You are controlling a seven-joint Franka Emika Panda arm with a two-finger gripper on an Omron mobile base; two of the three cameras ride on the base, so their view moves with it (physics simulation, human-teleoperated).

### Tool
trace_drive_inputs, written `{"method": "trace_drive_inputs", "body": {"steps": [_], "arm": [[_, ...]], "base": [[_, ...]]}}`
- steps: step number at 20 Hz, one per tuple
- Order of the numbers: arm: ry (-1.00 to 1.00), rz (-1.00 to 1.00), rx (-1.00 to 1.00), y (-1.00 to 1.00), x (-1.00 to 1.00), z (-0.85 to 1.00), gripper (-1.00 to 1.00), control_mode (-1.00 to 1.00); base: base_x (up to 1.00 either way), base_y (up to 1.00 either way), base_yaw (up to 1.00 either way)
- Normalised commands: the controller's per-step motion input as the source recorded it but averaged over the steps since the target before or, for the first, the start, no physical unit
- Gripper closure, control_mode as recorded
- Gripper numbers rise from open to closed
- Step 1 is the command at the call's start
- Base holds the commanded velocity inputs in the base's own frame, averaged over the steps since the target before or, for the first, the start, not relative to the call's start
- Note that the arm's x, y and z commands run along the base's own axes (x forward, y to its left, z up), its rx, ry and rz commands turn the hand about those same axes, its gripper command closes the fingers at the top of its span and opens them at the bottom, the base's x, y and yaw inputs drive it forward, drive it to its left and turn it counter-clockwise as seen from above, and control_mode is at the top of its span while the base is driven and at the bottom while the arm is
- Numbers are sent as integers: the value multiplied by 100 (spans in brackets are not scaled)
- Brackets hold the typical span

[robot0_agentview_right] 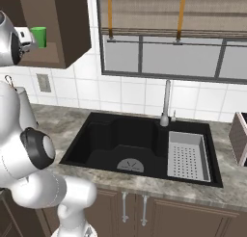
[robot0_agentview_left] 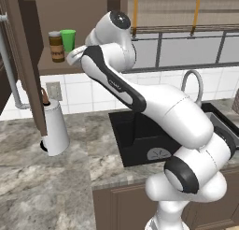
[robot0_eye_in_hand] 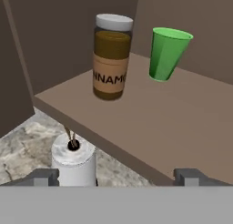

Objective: Take the cinnamon bottle from the cabinet and place it on the dining table, next to the plate with the cupcake. Then take the chocolate from the dining counter and place it on the cupcake plate.

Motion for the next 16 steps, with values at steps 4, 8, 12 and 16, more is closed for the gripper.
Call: {"method": "trace_drive_inputs", "body": {"steps": [4, 8, 12, 16], "arm": [[-3, 0, 2, 24, 32, 14, -100, -100], [-8, 0, 0, 69, 45, 22, -100, -100], [-6, 0, 0, 59, 41, 21, -100, -100], [0, 0, 5, 0, 15, 12, -100, -100]], "base": [[0, 0, 0], [0, 0, 0], [0, 0, 0], [0, 0, 0]]}}
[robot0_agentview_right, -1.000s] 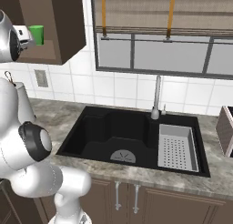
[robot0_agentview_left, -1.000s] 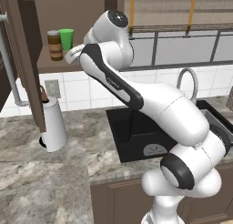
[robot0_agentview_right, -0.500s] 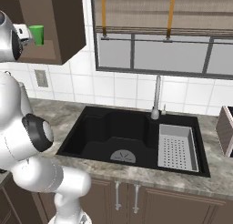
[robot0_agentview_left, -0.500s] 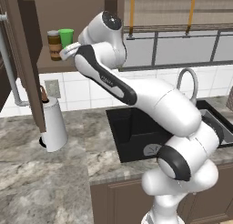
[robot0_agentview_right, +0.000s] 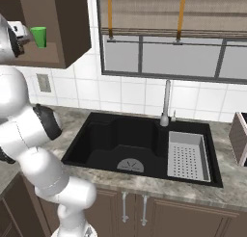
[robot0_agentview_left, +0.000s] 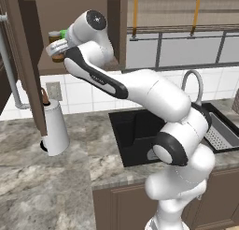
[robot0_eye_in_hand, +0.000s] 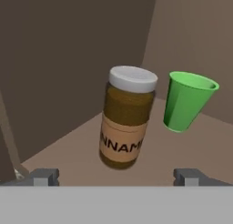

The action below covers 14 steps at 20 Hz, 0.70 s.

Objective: Take the cinnamon bottle from the cabinet and place it on the dining table, next to the plate with the cupcake. Then take the chocolate from the dining counter and place it on the cupcake plate.

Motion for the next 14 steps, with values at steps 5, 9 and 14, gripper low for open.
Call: {"method": "trace_drive_inputs", "body": {"steps": [5, 9, 14], "arm": [[6, 0, 2, 0, 26, 0, -100, -100], [9, 0, 0, 10, 40, -7, -100, -100], [1, 0, 0, 21, 32, -10, -100, -100]], "base": [[0, 0, 0], [0, 0, 0], [0, 0, 0]]}}
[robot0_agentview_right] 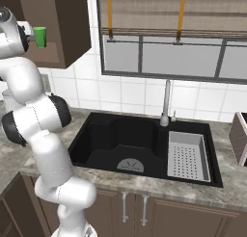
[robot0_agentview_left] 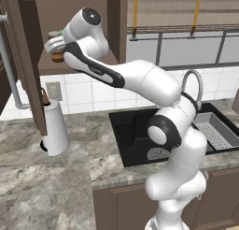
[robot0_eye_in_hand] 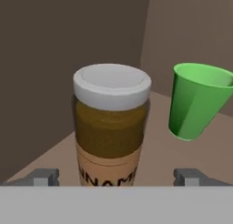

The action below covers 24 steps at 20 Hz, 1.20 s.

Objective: Take the cinnamon bottle from the cabinet and place it on the dining table, next to the plate with the cupcake. Then take the chocolate from the dining counter and place it on the cupcake plate.

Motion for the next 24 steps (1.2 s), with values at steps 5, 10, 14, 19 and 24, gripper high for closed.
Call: {"method": "trace_drive_inputs", "body": {"steps": [5, 10, 14, 19, 24], "arm": [[0, 0, 0, 19, 15, 0, -100, -100], [0, 0, 0, 10, 15, -1, -100, -100], [0, 0, 0, 5, 13, -1, -100, -100], [0, 0, 0, 4, 6, 0, 100, -100], [0, 0, 0, 0, 0, 0, 100, -100]], "base": [[0, 0, 0], [0, 0, 0], [0, 0, 0], [0, 0, 0], [0, 0, 0]]}}
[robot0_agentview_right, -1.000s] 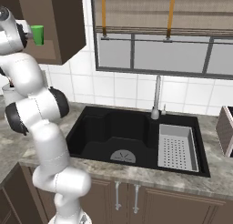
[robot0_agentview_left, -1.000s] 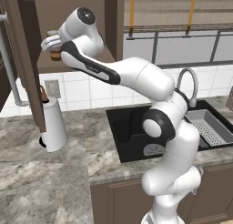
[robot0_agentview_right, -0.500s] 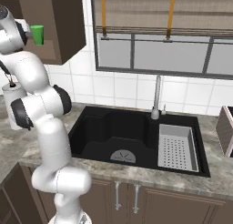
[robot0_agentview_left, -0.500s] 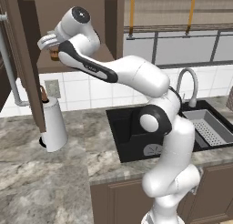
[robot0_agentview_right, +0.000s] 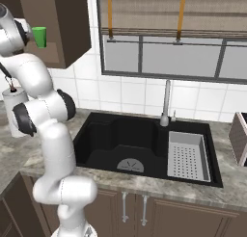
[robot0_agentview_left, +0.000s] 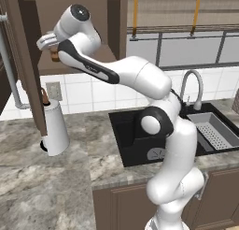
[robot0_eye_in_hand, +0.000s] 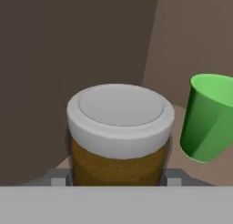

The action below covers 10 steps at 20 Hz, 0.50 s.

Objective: Take the cinnamon bottle from the cabinet and place it on the dining table, next to the plate with the cupcake. Then take the chocolate from the dining counter and place it on the cupcake plate.

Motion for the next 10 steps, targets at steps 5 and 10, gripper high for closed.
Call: {"method": "trace_drive_inputs", "body": {"steps": [5, 10], "arm": [[0, 0, 0, -17, -43, -7, 100, -100], [-9, 2, -2, -27, -99, -26, 100, -100]], "base": [[0, 0, 0], [0, 0, 0]]}}
